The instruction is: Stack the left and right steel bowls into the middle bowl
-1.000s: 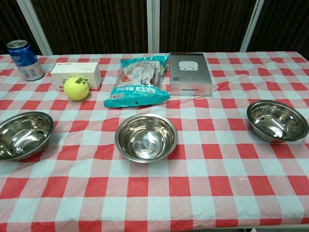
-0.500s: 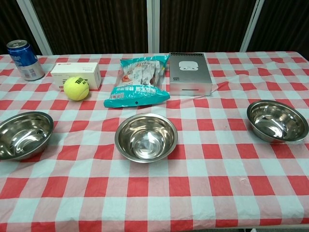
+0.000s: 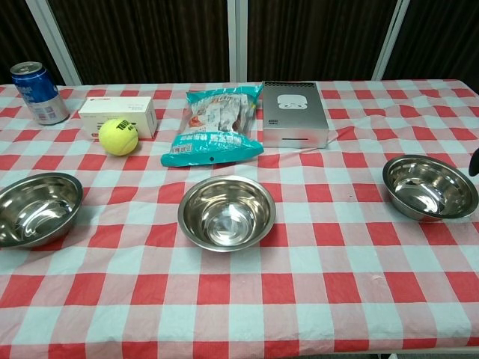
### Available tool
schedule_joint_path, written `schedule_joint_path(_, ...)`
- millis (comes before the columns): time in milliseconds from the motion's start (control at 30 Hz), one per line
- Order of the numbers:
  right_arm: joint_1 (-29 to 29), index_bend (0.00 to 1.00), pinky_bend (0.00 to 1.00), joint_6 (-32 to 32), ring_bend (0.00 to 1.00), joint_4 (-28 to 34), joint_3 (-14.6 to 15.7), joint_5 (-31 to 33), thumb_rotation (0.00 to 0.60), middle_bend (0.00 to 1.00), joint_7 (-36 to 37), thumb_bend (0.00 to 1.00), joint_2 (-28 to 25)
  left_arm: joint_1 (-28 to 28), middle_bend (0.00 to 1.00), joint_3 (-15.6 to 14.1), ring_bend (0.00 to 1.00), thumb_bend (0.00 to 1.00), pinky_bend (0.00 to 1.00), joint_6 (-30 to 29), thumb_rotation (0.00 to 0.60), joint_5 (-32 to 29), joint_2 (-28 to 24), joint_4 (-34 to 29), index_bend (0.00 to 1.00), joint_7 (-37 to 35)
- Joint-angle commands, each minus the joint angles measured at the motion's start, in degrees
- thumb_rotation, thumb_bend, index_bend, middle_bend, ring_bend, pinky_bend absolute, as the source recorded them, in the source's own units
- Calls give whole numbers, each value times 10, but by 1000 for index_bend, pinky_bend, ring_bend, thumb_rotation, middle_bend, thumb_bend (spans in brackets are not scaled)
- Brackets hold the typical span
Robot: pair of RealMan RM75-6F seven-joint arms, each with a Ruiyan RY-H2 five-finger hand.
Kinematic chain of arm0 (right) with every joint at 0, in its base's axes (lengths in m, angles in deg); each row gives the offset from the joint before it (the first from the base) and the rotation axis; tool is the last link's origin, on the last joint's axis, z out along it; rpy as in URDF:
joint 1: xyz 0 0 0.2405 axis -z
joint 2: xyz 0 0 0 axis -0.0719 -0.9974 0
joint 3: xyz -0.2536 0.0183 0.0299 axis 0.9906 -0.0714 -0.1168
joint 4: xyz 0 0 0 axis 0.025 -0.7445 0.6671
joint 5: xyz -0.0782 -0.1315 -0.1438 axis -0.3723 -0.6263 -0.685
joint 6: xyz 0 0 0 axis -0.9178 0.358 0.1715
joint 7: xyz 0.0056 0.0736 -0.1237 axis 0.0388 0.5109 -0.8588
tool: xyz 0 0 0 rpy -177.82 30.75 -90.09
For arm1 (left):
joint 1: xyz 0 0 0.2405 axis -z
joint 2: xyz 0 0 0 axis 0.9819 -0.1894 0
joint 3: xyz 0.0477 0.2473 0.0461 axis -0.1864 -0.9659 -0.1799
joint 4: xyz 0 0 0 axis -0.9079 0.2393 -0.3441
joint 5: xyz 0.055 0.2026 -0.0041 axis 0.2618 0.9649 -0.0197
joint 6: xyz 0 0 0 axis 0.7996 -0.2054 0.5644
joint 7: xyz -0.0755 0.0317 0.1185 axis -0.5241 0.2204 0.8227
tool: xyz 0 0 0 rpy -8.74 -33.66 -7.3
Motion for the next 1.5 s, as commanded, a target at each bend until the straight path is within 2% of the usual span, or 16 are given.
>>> schedule_joint_path(33,-8,337,749,-10,780,-16,-1,5,600,350,-2,186,15,-1,181,-1,124,177,192,2,600,-1,2,5,182,-3)
schedule_joint_path(933,-54,397,748,-56,780,-102,3,16,600,392,6,202,90,-1,181,5,123,176,192,7,600,-8,3,23,182,-11)
schedule_joint_path(1233,-68,488,748,-71,780,-120,3,22,600,458,8,263,107,-1,181,6,124,176,192,11,600,-12,6,31,182,-15)
schedule_joint_path(1500,-75,526,749,-86,782,-128,5,37,600,481,1,295,113,-3,181,6,124,177,192,16,600,-16,9,41,182,-21)
